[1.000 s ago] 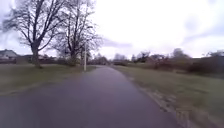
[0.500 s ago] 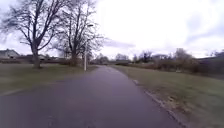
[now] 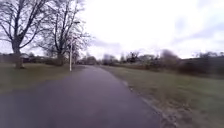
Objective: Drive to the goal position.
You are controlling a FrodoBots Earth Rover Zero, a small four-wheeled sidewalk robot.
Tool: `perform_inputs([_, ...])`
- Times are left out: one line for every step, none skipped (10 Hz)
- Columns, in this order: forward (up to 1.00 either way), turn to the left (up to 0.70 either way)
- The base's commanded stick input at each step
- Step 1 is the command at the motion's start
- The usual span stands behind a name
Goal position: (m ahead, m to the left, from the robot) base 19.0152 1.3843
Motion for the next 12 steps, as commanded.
perform_inputs([1.00,0.00])
perform_inputs([1.00,0.00])
perform_inputs([1.00,0.00])
perform_inputs([1.00,0.00])
perform_inputs([1.00,0.00])
perform_inputs([1.00,0.00])
perform_inputs([1.00,0.00])
perform_inputs([1.00,0.00])
perform_inputs([1.00,0.00])
perform_inputs([1.00,0.00])
perform_inputs([1.00,0.00])
perform_inputs([1.00,0.00])
